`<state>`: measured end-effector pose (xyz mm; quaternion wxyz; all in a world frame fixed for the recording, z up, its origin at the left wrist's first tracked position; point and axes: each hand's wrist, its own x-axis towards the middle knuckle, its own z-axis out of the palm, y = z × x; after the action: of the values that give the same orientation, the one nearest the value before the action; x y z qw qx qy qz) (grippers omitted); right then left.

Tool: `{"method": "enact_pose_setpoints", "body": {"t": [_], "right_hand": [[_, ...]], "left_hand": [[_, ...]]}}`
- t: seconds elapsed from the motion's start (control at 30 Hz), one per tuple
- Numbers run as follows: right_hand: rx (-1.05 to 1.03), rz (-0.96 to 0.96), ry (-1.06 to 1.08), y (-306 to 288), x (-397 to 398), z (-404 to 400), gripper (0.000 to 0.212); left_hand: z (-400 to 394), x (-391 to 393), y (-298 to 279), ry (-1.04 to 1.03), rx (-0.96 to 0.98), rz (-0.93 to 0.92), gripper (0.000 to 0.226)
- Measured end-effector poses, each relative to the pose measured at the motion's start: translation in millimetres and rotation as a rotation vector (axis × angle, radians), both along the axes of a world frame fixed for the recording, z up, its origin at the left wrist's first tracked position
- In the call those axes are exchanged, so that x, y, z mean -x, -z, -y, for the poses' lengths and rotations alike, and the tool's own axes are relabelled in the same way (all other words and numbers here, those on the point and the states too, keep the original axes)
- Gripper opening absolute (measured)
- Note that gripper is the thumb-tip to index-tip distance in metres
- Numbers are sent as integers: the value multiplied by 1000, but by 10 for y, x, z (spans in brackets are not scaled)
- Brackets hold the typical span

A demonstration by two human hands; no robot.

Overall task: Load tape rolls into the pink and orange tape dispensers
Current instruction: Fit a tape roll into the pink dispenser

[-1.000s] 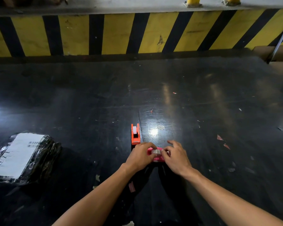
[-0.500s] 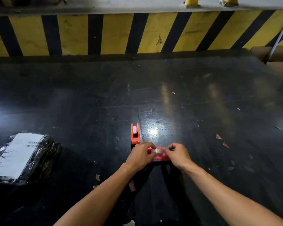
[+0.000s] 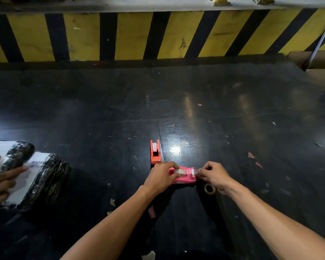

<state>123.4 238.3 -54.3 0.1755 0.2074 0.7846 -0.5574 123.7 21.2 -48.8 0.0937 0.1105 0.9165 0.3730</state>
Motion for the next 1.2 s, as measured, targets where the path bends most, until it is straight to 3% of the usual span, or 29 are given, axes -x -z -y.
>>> {"method": "enact_pose_setpoints", "body": {"t": [0.43,0.67,0.77,0.83,0.93,1.03,1.1,1.2], "right_hand": [[-305,7,-96,-28,0,155,23],[-172,37,-18,-79,16,179,12],[-258,33,-76,-103,47,192,18],[-393,-79,-112,-121,83,200,24],[-438,-314,-254,-189,86,228,29],[-514,-350,-654,-191,65,280,59],[-670,-363,-861,-132,49,318,77],[-766,-392,-916,-23,55,361,75]], "left_hand": [[-20,-19,-21,-74,-56,62,28],[-19,-44,10,-100,-69,85,34],[4,-77,4,-25,-28,64,38],[37,-118,-3,4,29,0,40],[129,-170,-8,-76,-20,-211,38],[309,-134,76,-226,-52,-334,44],[461,-73,183,-322,10,-272,52],[668,-9,392,-390,169,-82,56]]}}
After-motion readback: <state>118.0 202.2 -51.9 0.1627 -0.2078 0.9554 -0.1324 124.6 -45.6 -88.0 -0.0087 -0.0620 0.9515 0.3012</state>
